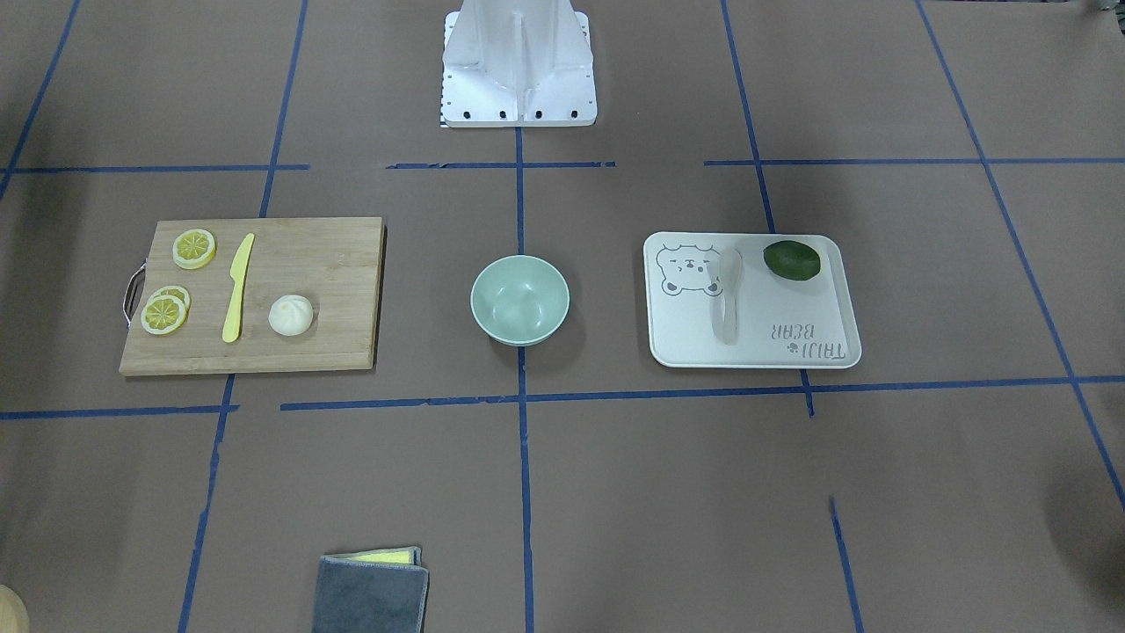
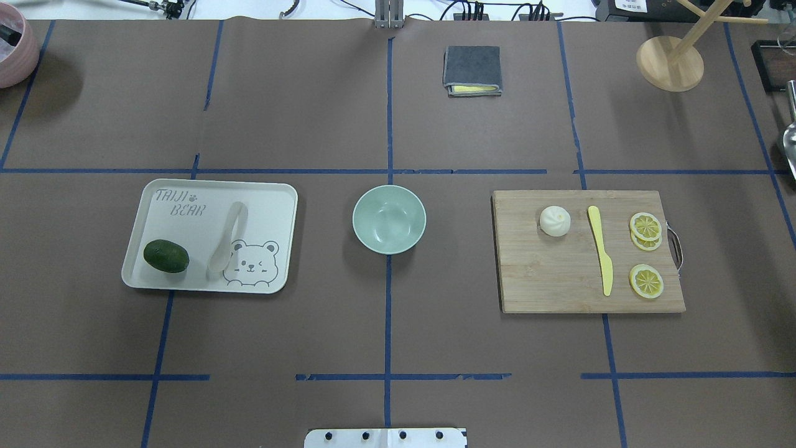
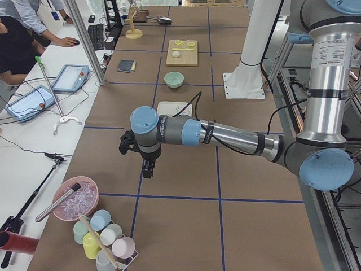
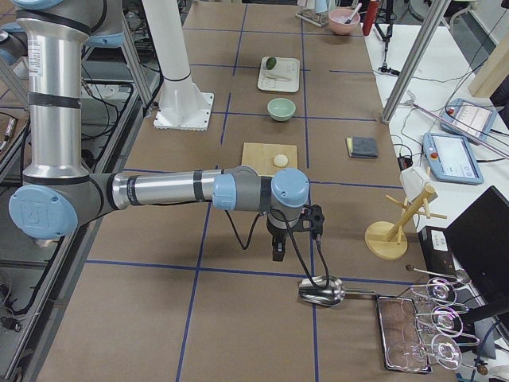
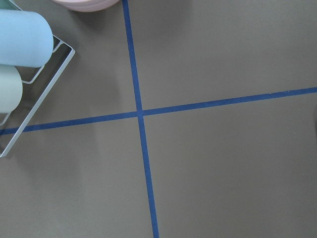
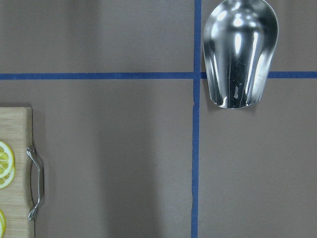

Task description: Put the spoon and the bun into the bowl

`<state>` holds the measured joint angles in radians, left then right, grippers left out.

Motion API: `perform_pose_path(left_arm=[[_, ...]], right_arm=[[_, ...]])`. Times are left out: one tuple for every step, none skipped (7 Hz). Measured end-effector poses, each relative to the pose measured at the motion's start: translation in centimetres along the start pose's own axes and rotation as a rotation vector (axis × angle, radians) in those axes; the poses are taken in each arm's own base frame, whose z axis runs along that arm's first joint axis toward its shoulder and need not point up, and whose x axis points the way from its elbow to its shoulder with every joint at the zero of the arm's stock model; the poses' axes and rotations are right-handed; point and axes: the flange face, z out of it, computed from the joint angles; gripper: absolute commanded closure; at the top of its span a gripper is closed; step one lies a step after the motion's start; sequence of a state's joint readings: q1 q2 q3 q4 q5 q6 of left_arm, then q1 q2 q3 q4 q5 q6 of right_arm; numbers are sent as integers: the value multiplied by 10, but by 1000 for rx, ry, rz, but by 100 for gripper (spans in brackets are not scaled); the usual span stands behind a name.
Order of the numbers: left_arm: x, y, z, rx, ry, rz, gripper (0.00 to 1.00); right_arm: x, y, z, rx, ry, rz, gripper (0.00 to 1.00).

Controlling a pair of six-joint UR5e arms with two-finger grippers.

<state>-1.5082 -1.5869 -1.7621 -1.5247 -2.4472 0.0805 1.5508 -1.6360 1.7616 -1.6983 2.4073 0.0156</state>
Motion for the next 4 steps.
perform_pose_path(left_arm=[[34,-13,22,3,33,108,0],[71,-26,42,7,60,181,0],[111,-40,59,19,90,179,0],[159,-51,77,37,122,137,0]], right_arm=[[-7,-1,-5,13,-1,-16,0],[-17,-2,-8,27,-3,-43,0],[-24,-3,-8,33,-5,-66,0],[-30,-4,-7,36,-5,-87,0]])
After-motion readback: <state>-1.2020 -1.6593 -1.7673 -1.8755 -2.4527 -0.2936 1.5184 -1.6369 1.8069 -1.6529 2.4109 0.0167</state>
